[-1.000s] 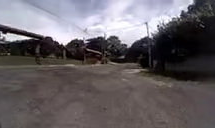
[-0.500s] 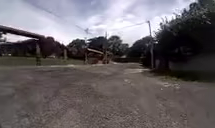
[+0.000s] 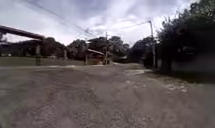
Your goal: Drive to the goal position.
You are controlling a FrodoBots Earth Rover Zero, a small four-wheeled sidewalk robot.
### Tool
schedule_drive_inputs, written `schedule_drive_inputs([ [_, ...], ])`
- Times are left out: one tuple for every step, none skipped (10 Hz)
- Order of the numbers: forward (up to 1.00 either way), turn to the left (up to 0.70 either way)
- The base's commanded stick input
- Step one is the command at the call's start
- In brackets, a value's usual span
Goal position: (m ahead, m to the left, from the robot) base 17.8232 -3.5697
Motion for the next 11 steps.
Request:
schedule_drive_inputs([
  [0.5, -0.19],
  [0.5, -0.39],
  [0.5, -0.5],
  [0.5, -0.5],
  [0.5, -0.5],
  [0.5, -0.5],
  [0.5, -0.47],
  [0.5, -0.02],
  [0.5, 0.0],
  [0.5, 0.0],
  [0.5, 0.0],
])
